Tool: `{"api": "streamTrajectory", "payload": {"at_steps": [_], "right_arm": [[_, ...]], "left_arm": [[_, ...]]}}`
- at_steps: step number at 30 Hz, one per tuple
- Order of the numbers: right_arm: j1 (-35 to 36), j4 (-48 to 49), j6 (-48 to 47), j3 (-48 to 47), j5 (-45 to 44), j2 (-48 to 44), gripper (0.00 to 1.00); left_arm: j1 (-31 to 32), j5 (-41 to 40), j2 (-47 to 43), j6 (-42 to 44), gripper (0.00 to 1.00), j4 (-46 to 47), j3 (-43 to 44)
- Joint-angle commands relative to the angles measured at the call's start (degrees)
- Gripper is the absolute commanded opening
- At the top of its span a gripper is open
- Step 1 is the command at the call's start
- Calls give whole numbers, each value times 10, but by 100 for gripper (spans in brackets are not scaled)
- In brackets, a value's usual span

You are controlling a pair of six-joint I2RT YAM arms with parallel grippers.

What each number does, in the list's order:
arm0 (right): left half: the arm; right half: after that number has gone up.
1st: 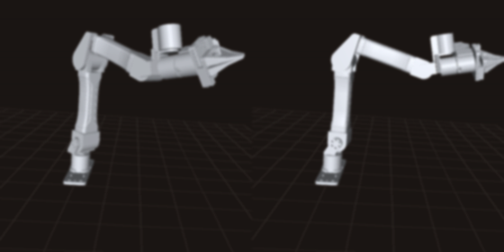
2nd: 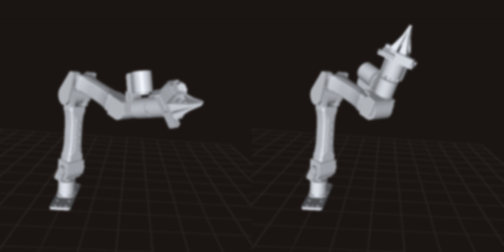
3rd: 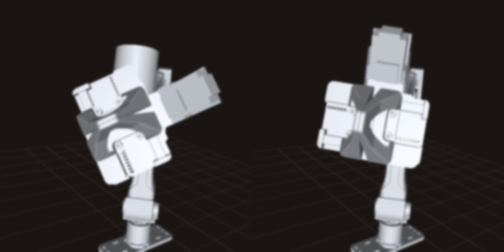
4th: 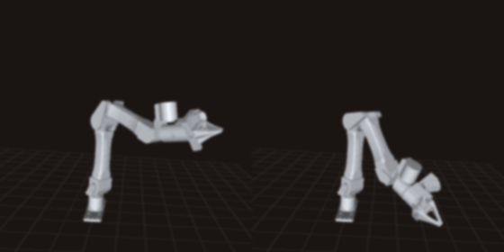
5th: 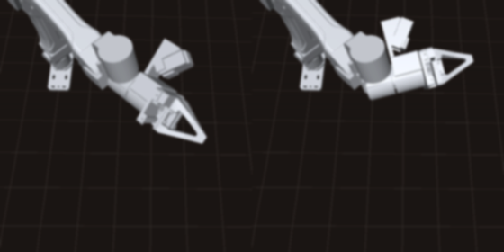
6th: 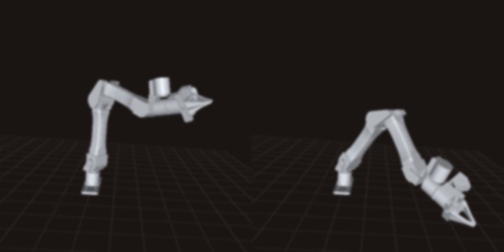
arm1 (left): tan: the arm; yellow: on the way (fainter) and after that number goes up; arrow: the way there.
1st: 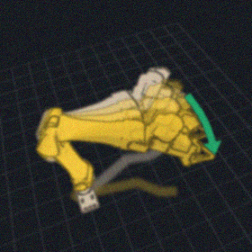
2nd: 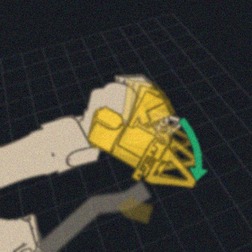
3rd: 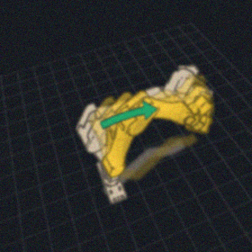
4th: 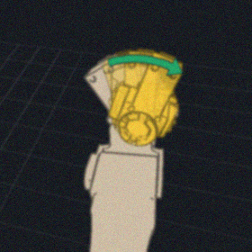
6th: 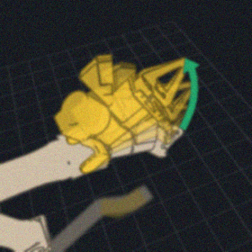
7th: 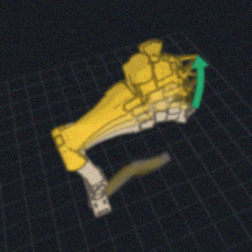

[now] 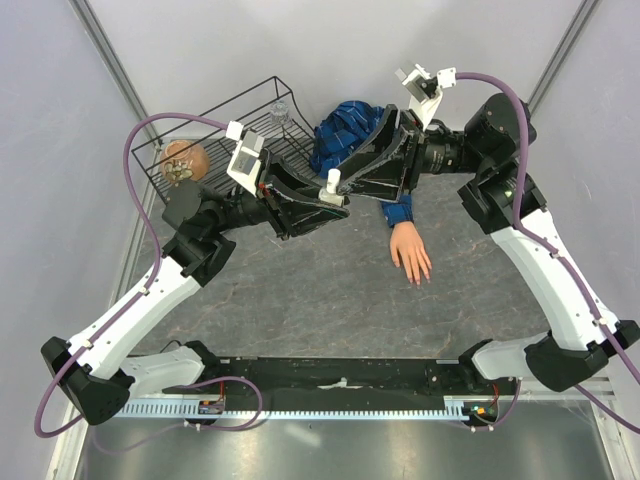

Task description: Paint the nails

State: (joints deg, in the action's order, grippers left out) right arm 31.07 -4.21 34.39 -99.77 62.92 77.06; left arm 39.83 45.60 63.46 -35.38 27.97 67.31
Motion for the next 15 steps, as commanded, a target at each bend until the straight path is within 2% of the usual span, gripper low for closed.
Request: {"api": "streamTrajectory", "payload": {"at_steps": [1,6,12,14,15], "right_arm": [[10,26,-2,-3,2,5,49],[15,26,-3,-7,-1,10,46],[19,27,-4,-9,-6,14,37],[22,25,-10,-8,-9,14,28],[22,6,-18,-8,-18,14,10]], "left_arm": [[-4,3,0,-23,2,31,1],[-5,3,4,-25,2,32,1],[-5,2,7,-25,2,32,3],[-5,-9,7,-16,2,22,6],[-5,-19,7,5,2,10,13]]}}
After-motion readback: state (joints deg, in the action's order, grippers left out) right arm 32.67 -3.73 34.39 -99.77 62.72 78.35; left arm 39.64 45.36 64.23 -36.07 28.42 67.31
